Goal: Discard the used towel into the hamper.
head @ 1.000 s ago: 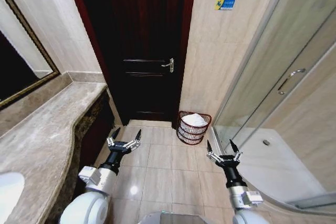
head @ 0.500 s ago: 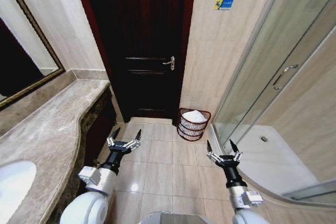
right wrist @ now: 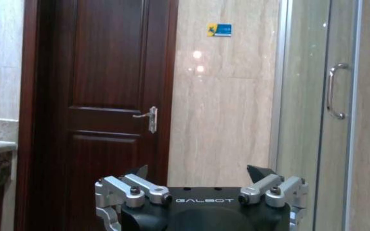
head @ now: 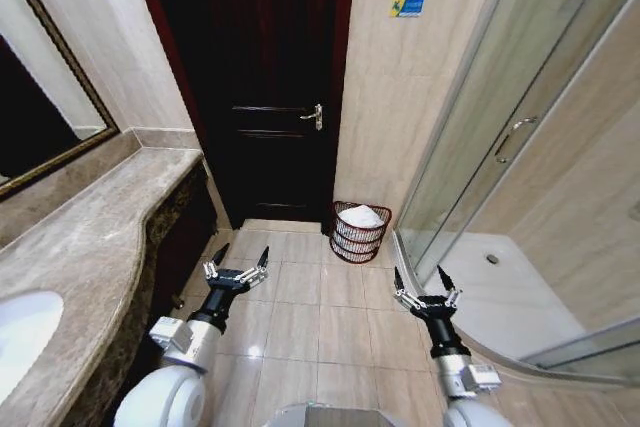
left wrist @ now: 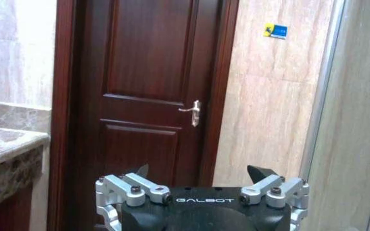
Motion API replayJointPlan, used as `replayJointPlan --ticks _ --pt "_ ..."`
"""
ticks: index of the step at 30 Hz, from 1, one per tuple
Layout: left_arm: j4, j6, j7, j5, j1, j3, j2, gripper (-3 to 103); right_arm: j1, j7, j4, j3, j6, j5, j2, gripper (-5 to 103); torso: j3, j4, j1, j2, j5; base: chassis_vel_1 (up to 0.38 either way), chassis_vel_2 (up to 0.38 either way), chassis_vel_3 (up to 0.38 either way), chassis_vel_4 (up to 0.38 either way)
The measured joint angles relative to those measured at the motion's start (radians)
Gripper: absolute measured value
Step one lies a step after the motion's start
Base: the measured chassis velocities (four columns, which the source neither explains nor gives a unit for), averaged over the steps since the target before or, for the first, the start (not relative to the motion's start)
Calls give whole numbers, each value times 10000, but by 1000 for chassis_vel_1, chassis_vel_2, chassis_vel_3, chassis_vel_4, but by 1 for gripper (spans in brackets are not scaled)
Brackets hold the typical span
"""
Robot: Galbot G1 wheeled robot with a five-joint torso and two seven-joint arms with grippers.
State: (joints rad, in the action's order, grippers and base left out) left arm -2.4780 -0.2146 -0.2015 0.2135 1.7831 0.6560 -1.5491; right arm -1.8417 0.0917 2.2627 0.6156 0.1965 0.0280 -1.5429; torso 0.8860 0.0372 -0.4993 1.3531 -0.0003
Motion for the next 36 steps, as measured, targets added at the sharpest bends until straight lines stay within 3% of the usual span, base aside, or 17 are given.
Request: replayJointPlan --ticks 20,36 --pt "0 0 0 0 1 0 1 100 -1 0 0 0 0 0 0 100 -1 -3 5 1 3 114 -107 -122 112" --pt "0 0 0 0 0 -1 0 100 0 0 0 0 0 0 0 100 0 -2 -1 0 2 2 -2 -2 4"
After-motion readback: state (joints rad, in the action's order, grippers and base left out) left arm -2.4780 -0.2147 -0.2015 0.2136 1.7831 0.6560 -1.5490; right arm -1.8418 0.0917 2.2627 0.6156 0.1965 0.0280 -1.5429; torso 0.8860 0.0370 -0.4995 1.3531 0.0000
